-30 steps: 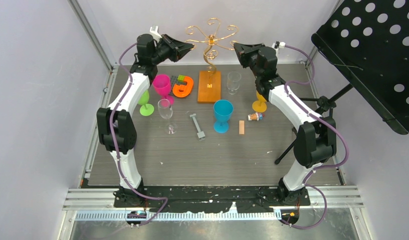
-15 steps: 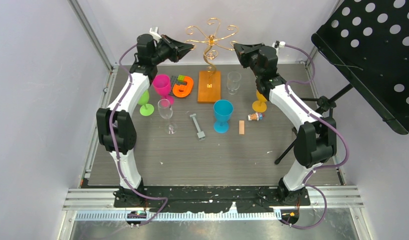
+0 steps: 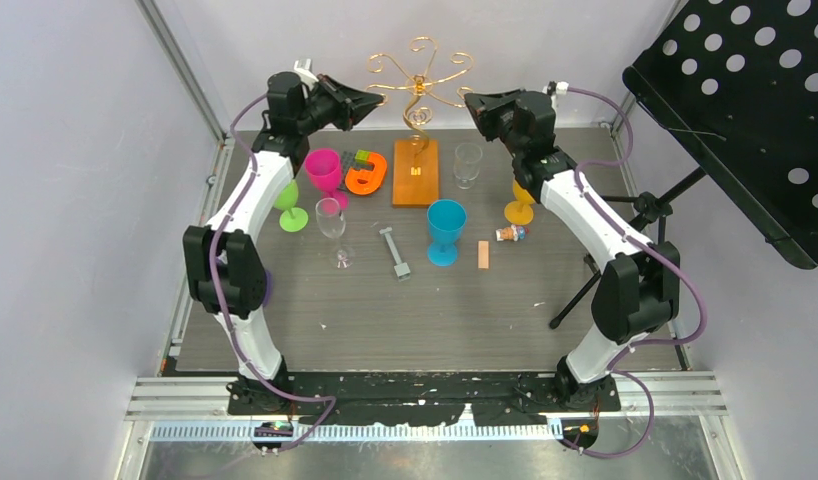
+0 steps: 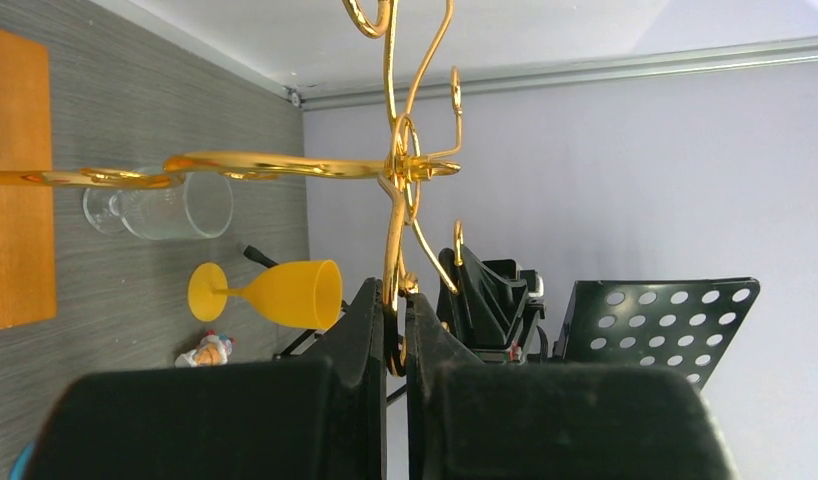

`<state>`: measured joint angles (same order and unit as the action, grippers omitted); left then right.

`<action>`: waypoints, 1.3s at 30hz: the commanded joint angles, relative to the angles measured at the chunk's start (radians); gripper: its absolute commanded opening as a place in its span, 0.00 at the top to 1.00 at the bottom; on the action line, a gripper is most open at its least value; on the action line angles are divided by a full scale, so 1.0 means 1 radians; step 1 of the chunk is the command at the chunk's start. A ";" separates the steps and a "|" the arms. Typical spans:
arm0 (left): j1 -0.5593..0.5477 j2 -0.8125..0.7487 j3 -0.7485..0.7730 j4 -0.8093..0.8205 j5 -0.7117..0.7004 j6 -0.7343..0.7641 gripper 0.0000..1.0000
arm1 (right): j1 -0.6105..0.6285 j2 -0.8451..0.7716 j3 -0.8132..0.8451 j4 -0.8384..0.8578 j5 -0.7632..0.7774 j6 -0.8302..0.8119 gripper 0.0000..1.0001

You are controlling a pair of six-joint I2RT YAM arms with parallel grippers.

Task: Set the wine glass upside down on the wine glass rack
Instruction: Move the wine rack to the center of the board.

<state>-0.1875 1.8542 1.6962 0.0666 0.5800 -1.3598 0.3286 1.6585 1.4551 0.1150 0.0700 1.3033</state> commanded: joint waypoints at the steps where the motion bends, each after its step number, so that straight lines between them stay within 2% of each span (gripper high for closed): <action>1: 0.009 -0.096 0.009 0.072 0.029 0.048 1.00 | 0.030 -0.054 0.051 -0.020 -0.019 -0.048 0.94; 22: 0.019 -0.217 -0.082 0.045 0.042 0.061 1.00 | 0.074 -0.146 0.045 -0.092 0.019 -0.114 0.94; 39: 0.019 -0.307 -0.219 0.066 0.043 0.062 1.00 | 0.127 -0.231 -0.013 -0.154 0.051 -0.188 0.94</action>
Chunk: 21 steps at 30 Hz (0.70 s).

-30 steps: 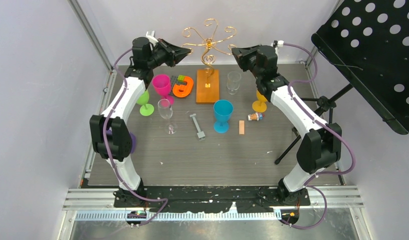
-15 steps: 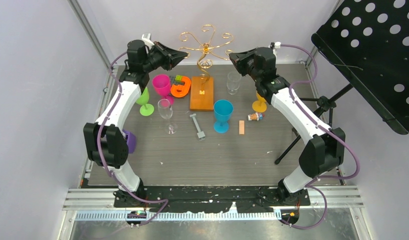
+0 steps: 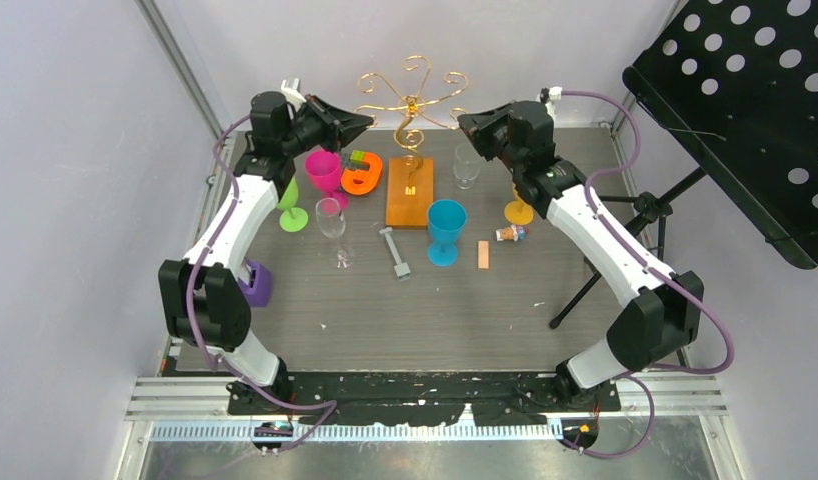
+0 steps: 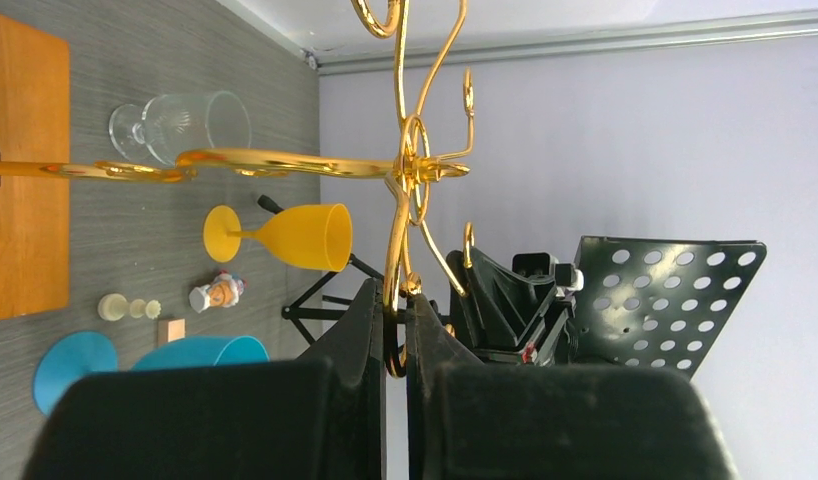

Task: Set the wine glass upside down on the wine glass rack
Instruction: Move the wine rack to the center of the board.

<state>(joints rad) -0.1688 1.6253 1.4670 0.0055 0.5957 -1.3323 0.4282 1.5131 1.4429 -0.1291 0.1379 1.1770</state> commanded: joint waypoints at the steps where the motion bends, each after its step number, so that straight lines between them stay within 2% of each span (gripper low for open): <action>1: 0.001 -0.083 0.006 0.123 0.028 0.037 1.00 | 0.029 -0.092 -0.007 0.091 -0.019 -0.061 0.94; 21: 0.024 -0.280 -0.189 0.125 0.031 0.044 1.00 | 0.093 -0.192 -0.080 0.038 -0.033 -0.108 0.94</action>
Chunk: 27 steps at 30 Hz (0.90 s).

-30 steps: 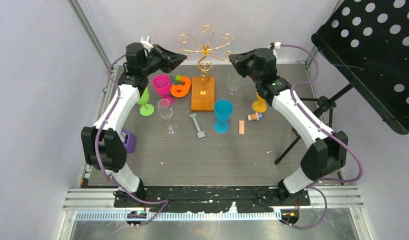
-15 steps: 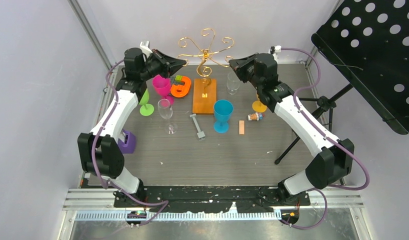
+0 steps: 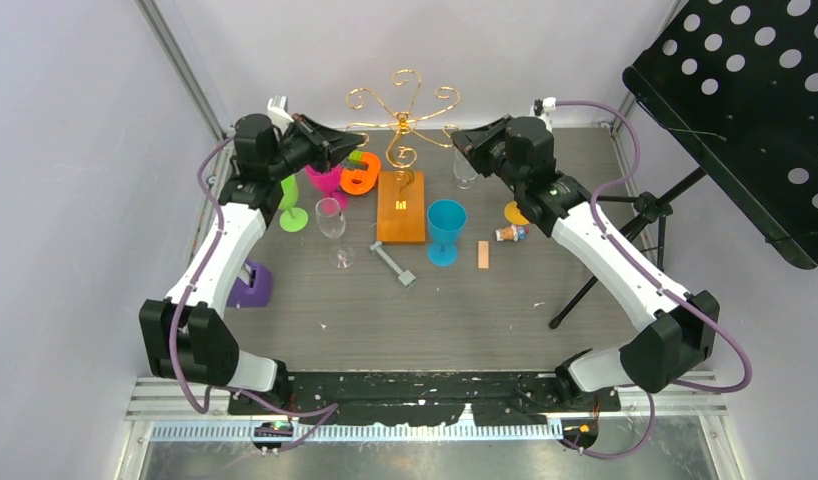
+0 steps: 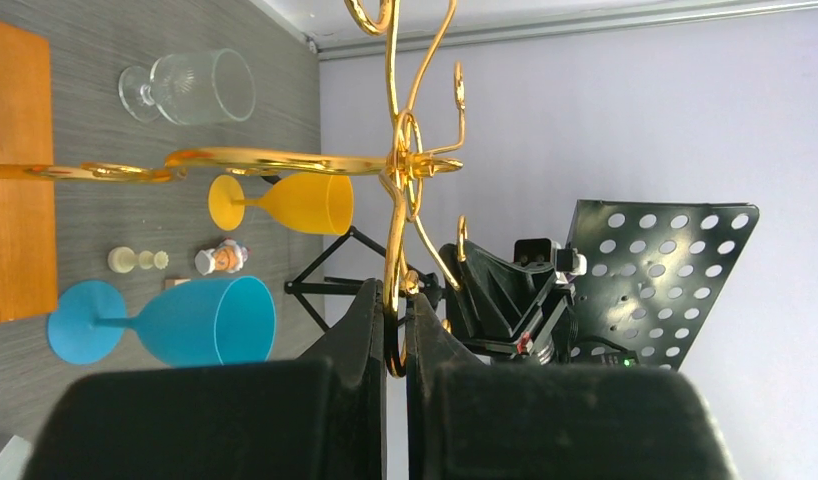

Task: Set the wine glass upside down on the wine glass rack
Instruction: Move the wine rack to the center of the board.

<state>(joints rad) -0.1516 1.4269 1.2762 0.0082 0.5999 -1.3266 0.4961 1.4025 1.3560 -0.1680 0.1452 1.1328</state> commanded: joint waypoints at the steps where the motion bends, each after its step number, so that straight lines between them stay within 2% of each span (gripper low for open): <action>1: 0.007 -0.090 -0.007 0.121 0.027 0.038 1.00 | 0.030 -0.090 0.003 0.071 -0.038 -0.066 0.94; 10: 0.013 -0.202 -0.105 0.106 0.021 0.045 1.00 | 0.069 -0.145 -0.014 0.021 -0.039 -0.109 0.94; 24: 0.015 -0.362 -0.190 -0.005 0.024 0.104 1.00 | 0.145 -0.246 -0.099 -0.027 -0.043 -0.109 0.94; 27: 0.015 -0.397 -0.216 -0.069 0.025 0.120 1.00 | 0.160 -0.270 -0.104 -0.057 -0.038 -0.115 0.94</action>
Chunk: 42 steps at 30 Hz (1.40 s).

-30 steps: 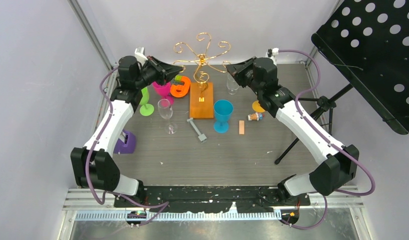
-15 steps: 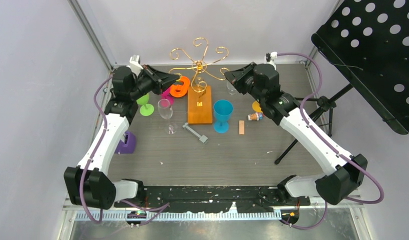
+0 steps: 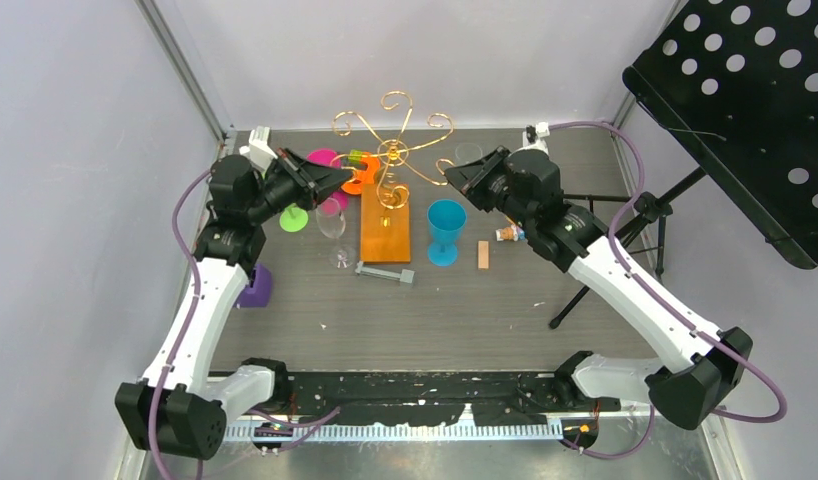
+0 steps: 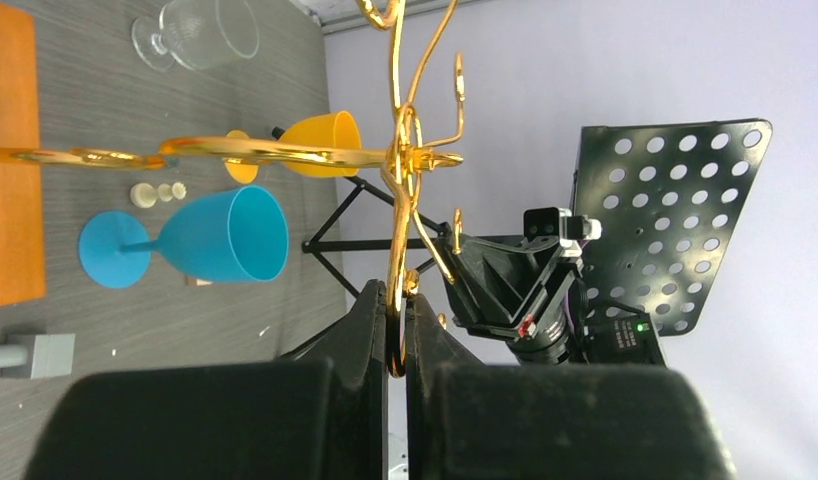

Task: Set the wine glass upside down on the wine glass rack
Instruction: Move the wine rack to the center of the board.

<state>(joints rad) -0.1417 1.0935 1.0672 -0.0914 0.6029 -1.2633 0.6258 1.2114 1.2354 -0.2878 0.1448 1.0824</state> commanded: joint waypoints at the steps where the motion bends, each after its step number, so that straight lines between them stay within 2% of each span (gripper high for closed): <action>1: 0.005 -0.080 -0.011 0.010 0.022 0.069 1.00 | 0.032 -0.084 0.015 0.057 -0.035 -0.068 0.94; 11: 0.005 -0.180 -0.055 -0.095 0.017 0.101 1.00 | 0.079 -0.165 -0.009 -0.006 -0.009 -0.062 0.94; 42: 0.004 -0.373 -0.116 -0.204 0.017 0.061 1.00 | 0.236 -0.260 0.013 -0.092 0.082 -0.046 0.94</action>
<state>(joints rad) -0.1425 0.7612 0.9455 -0.3424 0.6216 -1.2316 0.8410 1.0115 1.1946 -0.4793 0.2291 1.0714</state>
